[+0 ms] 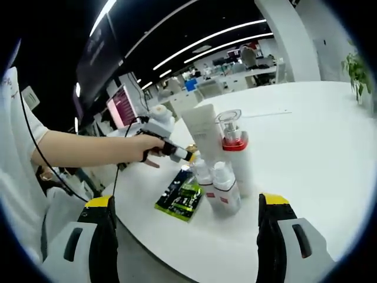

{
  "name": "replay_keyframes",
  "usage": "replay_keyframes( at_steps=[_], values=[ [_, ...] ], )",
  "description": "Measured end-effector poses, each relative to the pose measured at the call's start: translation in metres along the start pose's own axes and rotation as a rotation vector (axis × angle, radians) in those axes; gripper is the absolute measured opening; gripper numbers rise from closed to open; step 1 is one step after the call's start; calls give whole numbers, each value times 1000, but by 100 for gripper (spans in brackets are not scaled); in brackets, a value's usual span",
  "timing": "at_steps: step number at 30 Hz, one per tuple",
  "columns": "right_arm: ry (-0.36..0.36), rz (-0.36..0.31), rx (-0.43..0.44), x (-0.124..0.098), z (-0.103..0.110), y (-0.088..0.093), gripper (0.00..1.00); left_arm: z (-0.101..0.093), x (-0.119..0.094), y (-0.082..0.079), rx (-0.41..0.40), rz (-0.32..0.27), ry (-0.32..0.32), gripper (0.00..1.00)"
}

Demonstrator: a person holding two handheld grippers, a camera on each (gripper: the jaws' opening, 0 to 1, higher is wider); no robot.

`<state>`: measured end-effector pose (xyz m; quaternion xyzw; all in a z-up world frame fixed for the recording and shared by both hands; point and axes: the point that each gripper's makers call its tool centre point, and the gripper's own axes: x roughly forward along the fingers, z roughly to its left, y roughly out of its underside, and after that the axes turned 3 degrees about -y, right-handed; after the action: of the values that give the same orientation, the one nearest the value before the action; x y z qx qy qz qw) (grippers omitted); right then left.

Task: Arrange the skincare products in the storage area until every visible bottle or jar stands upright without overlapping.

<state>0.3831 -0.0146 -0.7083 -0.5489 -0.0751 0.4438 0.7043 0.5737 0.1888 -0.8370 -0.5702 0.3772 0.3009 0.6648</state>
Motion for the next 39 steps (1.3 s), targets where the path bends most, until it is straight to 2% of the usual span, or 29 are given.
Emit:
replay_keyframes(
  at_steps=[5,11,26,34,38,39],
  values=[
    [-2,2,6,0,0,0,99,-2,-2,0,-3,-4,-2,57],
    [-3,3,5,1,1,1,99,-5,-5,-1,26,-14,11,36],
    [-11,10,-6,2,3,1,99,-5,-22,-3,-8,-69,43,36],
    [-18,3,-27,2,7,-2,99,-7,-41,2,-29,-111,63,36],
    [-20,-4,-49,2,9,-4,99,-9,-62,-4,-48,-198,82,36],
    [-18,-6,-53,2,8,-5,99,-8,-69,-8,-51,-245,78,36]
  ],
)
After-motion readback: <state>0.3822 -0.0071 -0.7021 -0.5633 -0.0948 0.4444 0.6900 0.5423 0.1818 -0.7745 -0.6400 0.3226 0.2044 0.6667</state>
